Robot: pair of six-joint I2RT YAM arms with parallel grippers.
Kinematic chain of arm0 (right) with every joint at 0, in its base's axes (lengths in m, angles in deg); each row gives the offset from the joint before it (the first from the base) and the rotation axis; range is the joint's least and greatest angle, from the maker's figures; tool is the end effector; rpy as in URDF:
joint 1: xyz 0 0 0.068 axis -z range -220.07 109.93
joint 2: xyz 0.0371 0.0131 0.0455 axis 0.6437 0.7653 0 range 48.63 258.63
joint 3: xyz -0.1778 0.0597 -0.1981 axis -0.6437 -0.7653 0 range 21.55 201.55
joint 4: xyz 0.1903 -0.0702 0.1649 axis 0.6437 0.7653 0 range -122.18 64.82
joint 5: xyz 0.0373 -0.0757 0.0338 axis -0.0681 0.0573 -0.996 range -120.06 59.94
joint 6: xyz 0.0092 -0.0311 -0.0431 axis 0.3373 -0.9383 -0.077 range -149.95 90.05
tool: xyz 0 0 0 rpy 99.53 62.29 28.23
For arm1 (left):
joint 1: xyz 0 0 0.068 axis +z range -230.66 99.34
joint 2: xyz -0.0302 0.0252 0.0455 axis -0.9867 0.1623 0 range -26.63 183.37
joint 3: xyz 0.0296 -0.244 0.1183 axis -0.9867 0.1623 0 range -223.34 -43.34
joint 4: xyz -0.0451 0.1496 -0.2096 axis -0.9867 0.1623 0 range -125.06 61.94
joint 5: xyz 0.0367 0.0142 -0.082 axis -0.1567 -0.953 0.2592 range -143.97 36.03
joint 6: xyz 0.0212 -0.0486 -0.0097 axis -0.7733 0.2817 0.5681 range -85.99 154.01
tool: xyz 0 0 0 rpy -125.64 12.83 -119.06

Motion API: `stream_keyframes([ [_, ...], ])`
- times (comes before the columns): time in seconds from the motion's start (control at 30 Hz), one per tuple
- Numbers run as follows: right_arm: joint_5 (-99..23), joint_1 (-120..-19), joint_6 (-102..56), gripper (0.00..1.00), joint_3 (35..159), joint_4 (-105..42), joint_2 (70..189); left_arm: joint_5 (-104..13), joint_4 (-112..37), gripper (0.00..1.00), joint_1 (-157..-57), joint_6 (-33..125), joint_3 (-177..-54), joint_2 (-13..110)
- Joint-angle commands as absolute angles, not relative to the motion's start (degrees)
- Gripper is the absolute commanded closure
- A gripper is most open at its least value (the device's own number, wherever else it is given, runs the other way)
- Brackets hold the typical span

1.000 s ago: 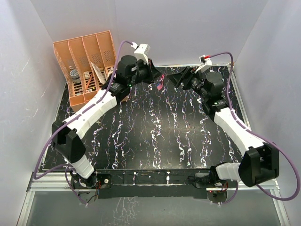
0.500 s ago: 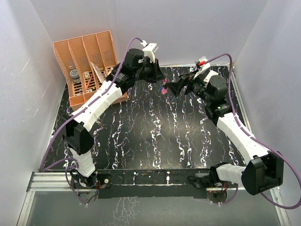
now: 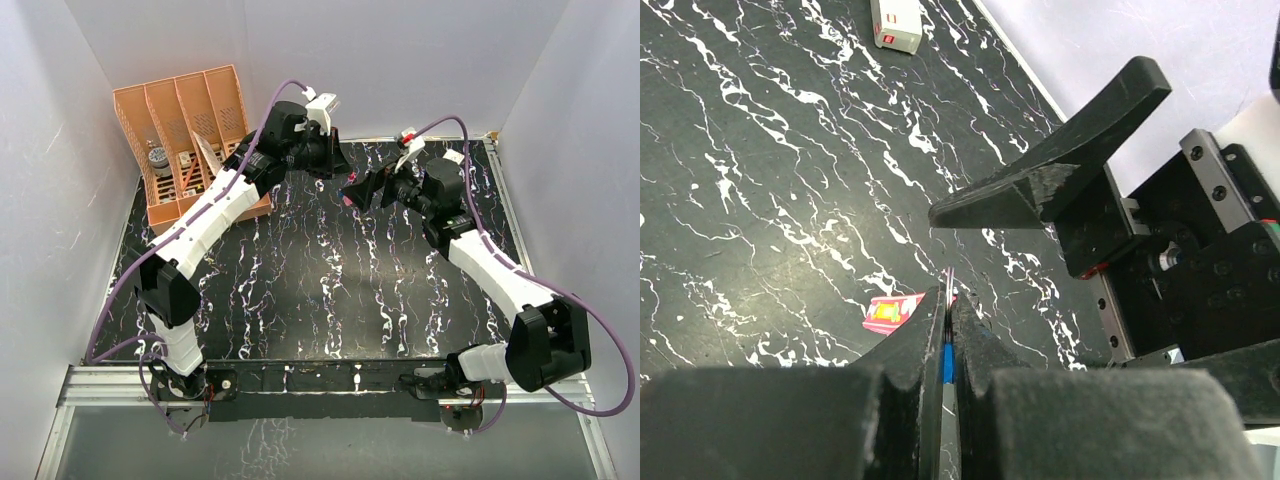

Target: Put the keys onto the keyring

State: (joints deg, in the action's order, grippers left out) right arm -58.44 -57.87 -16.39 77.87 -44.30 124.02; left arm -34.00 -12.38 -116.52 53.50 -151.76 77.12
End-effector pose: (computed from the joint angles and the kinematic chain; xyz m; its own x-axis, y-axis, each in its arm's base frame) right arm 0.2891 0.1105 0.3329 -0.2804 0.1266 -0.9515 -0.6712 0.6828 0.2886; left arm 0.3366 -0.2584 0.4165 -0.5077 -0.0200 -0.8613 0.6836 0.5991 -0.4168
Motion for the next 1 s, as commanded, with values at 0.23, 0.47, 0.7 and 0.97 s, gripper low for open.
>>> stream_keyframes([
  [0.23,-57.65,-60.51,-13.50,0.02,80.83,-49.58,126.45,-30.62,-9.39,1.00,-116.87,52.96,-155.80,77.13],
  [0.47,-52.81,-60.51,-12.04,0.02,79.01,-53.04,128.12,-30.42,-5.43,1.00,-117.04,52.46,-155.86,76.61],
  [0.7,-50.01,-60.31,-13.00,0.02,77.84,-53.44,127.90,-30.81,-2.26,1.00,-117.40,52.38,-153.66,75.32],
  [0.97,-48.79,-59.31,-15.15,0.02,77.28,-50.25,127.97,-31.65,1.17,1.00,-117.40,51.79,-152.29,73.98],
])
